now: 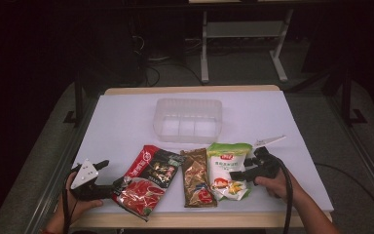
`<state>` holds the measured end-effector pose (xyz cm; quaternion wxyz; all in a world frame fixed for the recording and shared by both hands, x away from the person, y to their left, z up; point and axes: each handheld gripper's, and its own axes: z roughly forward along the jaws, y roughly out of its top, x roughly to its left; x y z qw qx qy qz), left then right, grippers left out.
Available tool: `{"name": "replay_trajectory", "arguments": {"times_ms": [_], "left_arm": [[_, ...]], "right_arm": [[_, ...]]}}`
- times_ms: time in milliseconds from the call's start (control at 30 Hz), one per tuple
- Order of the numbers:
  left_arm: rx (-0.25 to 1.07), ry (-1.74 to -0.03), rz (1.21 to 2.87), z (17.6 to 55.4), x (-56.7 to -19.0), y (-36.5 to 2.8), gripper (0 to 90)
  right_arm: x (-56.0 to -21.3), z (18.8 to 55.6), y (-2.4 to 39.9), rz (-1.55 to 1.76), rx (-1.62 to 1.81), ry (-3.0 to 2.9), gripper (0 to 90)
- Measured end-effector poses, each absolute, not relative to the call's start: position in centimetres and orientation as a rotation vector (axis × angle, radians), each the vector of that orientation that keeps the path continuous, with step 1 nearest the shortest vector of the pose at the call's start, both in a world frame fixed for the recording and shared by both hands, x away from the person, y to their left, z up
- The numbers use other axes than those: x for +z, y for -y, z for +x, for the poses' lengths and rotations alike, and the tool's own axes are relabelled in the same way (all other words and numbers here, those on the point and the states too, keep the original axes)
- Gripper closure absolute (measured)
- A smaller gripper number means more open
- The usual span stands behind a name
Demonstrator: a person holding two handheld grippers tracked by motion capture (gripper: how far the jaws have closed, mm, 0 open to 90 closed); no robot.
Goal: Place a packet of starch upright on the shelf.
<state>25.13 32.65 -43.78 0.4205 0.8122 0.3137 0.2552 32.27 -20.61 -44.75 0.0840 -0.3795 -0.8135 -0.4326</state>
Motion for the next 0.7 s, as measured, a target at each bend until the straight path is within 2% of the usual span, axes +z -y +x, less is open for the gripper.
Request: {"name": "replay_trajectory", "arguments": {"times_ms": [233, 333, 367, 467, 633, 700], "left_arm": [[0.619, -0.779, 2.044, 25.22, -43.91, -32.49, 20.3], [0.609, -0.778, 2.046, 25.26, -43.96, -32.44, 20.3], [0.608, -0.779, 2.046, 25.28, -43.97, -32.44, 20.3], [0.607, -0.782, 2.045, 25.32, -43.95, -32.45, 20.3], [0.601, -0.782, 2.042, 25.42, -43.97, -32.36, 20.3], [0.600, -0.780, 2.042, 25.46, -43.98, -32.34, 20.3]], "right_arm": [[-45.64, 32.91, 19.76, -1.073, -1.265, 2.333, 14.5], [-45.59, 32.90, 19.54, -1.048, -1.266, 2.344, 18.0], [-45.53, 32.85, 19.59, -1.030, -1.276, 2.333, 24.8], [-45.44, 32.74, 19.57, -1.009, -1.285, 2.345, 29.3], [-44.84, 32.13, 19.44, -0.971, -1.326, 2.392, 45.8], [-44.75, 32.05, 19.43, -0.968, -1.328, 2.400, 47.7]]}}
